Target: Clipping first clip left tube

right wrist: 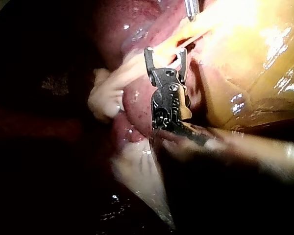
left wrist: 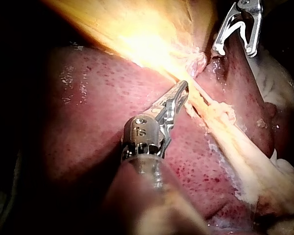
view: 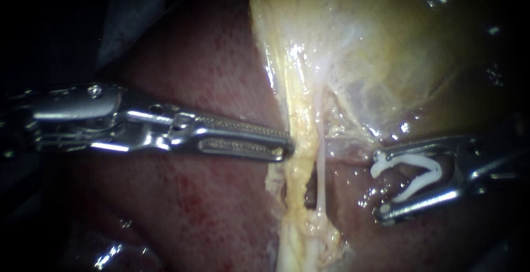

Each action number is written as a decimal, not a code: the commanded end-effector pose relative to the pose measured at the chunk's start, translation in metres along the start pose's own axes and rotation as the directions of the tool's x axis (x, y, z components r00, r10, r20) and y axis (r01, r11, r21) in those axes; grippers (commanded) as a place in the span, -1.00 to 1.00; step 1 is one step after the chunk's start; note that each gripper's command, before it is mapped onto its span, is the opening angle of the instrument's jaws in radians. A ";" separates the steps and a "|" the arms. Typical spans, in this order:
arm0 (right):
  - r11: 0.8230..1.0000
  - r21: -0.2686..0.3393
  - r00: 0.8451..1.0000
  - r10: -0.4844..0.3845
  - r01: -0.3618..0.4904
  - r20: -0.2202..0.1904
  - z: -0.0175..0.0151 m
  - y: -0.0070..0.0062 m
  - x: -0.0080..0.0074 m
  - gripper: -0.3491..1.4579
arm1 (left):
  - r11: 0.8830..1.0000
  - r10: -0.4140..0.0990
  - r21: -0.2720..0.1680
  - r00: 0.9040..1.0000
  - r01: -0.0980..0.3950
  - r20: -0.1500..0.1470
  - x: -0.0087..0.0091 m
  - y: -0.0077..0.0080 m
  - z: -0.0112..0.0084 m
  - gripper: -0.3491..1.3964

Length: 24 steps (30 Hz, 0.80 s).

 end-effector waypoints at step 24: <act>0.999 -0.029 1.000 0.023 -0.023 -0.006 0.0049 -0.0007 -0.0004 0.01 | 1.000 -0.007 0.023 1.000 0.007 -0.002 -0.0010 -0.0022 -0.0041 -0.77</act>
